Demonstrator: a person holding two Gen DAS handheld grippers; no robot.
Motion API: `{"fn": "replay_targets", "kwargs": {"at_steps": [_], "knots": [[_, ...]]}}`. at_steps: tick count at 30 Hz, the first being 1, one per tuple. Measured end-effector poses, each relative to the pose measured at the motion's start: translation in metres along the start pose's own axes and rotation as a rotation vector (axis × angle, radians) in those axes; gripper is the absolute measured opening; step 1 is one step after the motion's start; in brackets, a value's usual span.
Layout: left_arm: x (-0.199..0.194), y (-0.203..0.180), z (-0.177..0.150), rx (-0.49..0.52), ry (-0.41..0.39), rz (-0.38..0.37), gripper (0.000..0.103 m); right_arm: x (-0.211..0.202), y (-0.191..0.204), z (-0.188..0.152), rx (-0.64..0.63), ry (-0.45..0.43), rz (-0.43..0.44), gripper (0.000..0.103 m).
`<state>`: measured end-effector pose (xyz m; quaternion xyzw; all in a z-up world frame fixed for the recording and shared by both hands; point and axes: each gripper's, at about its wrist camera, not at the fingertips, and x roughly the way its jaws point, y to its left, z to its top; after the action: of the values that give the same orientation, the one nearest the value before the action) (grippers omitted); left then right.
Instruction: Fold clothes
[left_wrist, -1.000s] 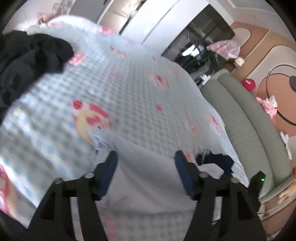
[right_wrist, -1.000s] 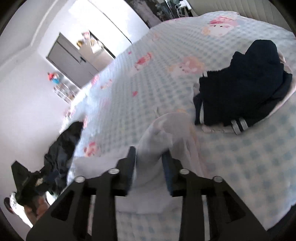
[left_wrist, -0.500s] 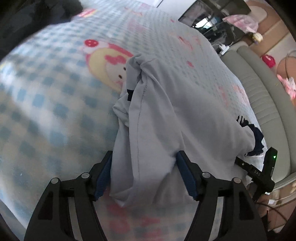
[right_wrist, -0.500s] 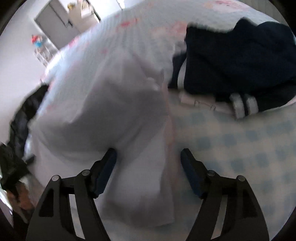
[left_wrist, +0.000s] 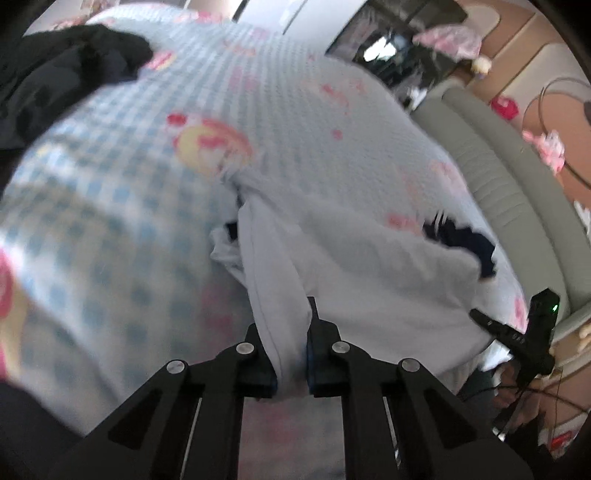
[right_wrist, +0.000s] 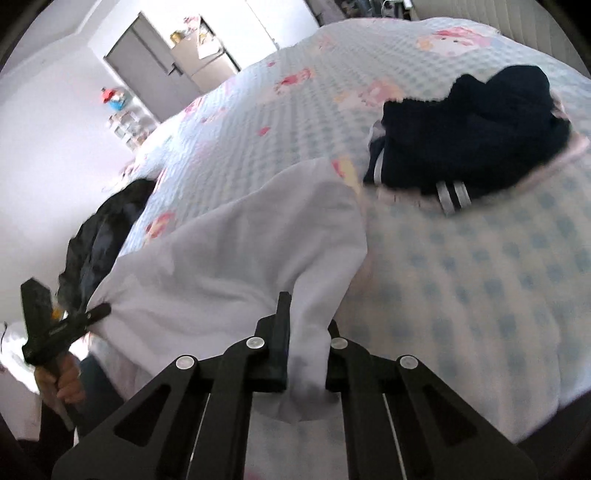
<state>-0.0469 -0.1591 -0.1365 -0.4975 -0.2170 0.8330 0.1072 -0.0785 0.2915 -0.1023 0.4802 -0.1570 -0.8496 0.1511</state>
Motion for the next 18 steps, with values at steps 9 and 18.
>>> {"fn": "replay_targets", "kwargs": {"at_steps": [9, 18], "knots": [[-0.028, 0.0, 0.036, 0.076, -0.178, 0.121, 0.064, -0.017, -0.004, 0.001, -0.157, -0.052, -0.17, 0.053], [0.027, -0.158, 0.062, 0.581, -0.093, -0.158, 0.073, 0.018, 0.006, 0.057, -0.333, -0.05, -0.108, 0.064]]}}
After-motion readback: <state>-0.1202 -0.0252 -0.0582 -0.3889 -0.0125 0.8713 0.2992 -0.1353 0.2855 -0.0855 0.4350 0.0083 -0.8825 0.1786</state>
